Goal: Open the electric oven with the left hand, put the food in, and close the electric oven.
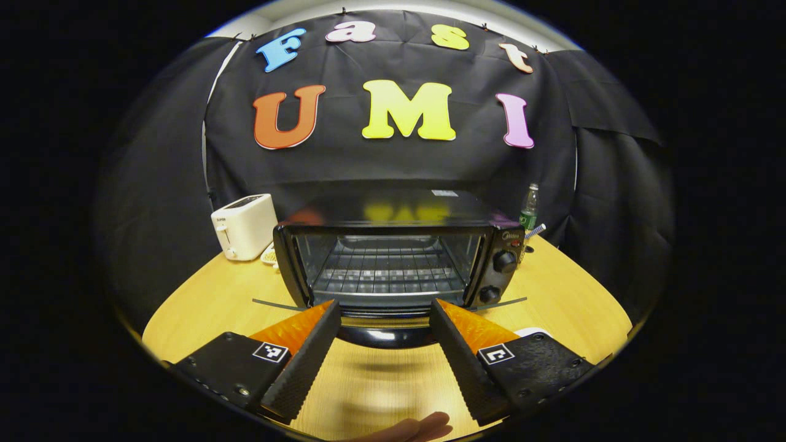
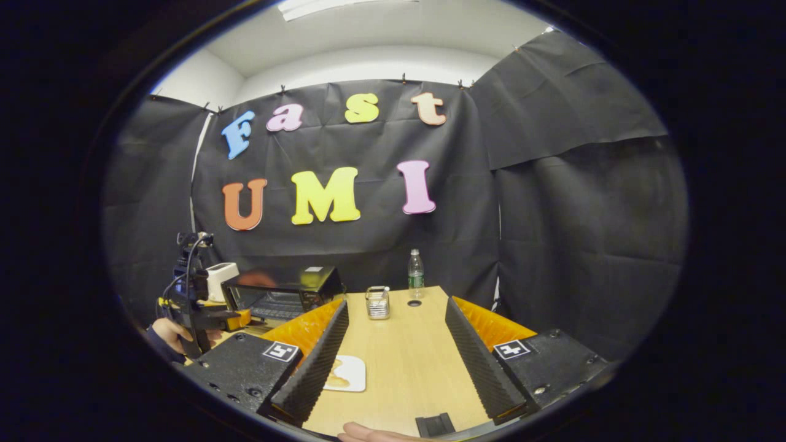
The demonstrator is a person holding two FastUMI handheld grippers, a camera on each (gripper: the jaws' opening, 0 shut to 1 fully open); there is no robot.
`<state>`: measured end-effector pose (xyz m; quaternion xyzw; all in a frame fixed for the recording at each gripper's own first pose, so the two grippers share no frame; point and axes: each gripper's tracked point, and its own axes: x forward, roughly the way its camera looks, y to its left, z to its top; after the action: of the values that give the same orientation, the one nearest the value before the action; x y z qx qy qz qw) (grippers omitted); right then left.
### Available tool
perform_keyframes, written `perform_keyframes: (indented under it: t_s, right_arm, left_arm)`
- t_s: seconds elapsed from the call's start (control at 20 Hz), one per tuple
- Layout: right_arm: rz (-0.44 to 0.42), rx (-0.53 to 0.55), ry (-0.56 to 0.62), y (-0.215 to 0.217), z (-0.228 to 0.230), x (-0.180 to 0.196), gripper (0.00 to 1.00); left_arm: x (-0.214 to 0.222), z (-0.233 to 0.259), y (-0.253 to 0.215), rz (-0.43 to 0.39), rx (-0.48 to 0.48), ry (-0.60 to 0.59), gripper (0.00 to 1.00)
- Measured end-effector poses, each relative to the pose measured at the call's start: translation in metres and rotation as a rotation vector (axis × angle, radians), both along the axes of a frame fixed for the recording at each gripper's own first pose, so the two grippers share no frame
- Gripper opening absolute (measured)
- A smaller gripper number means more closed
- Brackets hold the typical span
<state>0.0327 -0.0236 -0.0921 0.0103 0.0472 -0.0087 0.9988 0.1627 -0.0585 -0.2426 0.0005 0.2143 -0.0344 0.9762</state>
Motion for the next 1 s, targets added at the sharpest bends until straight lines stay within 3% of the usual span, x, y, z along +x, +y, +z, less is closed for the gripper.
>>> perform_keyframes:
  t_s: [0.35, 0.7, 1.0]
  right_arm:
    - [0.054, -0.022, 0.077, 0.029, -0.035, 0.01, 0.99]
    - [0.098, -0.054, 0.15, 0.048, -0.072, 0.035, 0.99]
    - [0.149, -0.072, 0.245, 0.061, -0.123, 0.067, 0.98]
  left_arm:
    - [-0.036, -0.044, -0.002, -0.004, 0.007, 0.023, 0.97]
    - [-0.064, -0.12, -0.007, 0.007, -0.012, 0.242, 0.95]
    - [-0.064, -0.101, -0.002, 0.007, 0.02, 0.123, 0.95]
